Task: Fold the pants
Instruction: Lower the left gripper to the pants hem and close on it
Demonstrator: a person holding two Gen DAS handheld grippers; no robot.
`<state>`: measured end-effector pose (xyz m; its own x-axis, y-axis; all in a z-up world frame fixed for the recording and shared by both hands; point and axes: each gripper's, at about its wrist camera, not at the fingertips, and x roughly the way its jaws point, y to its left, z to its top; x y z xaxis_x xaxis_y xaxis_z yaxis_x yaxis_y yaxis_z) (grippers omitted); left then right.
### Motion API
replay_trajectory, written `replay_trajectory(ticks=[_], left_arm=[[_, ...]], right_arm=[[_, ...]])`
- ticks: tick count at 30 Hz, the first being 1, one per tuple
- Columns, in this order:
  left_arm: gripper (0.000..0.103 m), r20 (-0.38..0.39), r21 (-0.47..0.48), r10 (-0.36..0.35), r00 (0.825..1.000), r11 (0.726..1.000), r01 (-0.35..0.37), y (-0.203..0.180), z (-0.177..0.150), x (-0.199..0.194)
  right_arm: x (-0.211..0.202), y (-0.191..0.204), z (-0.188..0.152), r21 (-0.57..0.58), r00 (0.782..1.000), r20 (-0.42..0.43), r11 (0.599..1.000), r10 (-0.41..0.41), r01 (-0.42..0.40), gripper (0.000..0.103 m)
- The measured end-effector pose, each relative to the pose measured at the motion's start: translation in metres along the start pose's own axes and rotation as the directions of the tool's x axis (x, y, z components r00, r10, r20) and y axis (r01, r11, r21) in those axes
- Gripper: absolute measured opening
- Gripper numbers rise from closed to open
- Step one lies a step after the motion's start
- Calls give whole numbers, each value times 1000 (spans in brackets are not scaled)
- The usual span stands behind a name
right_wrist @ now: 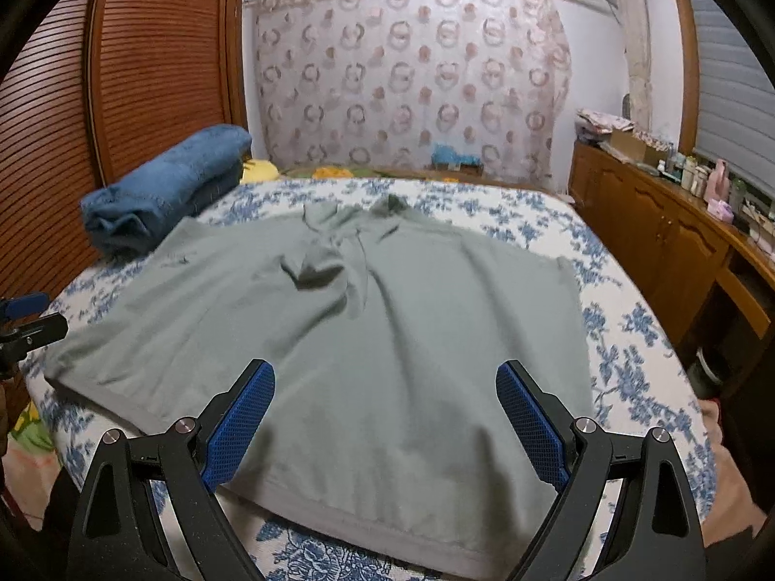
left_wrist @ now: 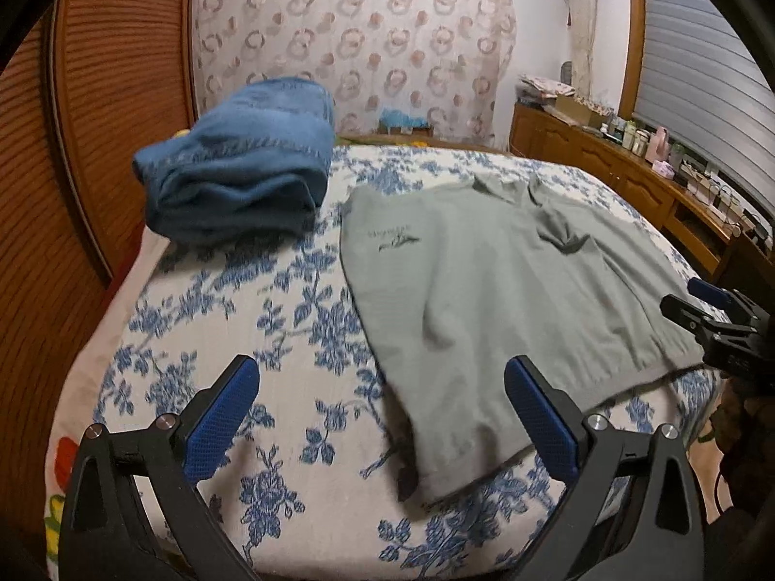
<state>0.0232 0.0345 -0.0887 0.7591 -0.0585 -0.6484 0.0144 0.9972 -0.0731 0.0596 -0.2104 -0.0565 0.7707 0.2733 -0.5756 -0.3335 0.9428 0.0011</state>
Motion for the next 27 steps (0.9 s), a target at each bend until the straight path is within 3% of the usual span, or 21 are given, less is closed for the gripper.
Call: replay_trajectory(ticks=[9, 19, 27], left_arm=[[74, -46, -19, -47, 998, 999, 47, 12, -16, -3], [46, -65, -25, -120, 991, 993, 118, 7, -26, -8], [35, -72, -39, -159, 985, 987, 156, 2, -27, -6]], right_arm=[[3, 2, -3, -15, 997, -82, 1000, 12, -14, 94], [-6, 2, -7, -36, 999, -31, 999, 13, -14, 94], [0, 0, -11, -35, 1000, 1, 999, 12, -12, 94]])
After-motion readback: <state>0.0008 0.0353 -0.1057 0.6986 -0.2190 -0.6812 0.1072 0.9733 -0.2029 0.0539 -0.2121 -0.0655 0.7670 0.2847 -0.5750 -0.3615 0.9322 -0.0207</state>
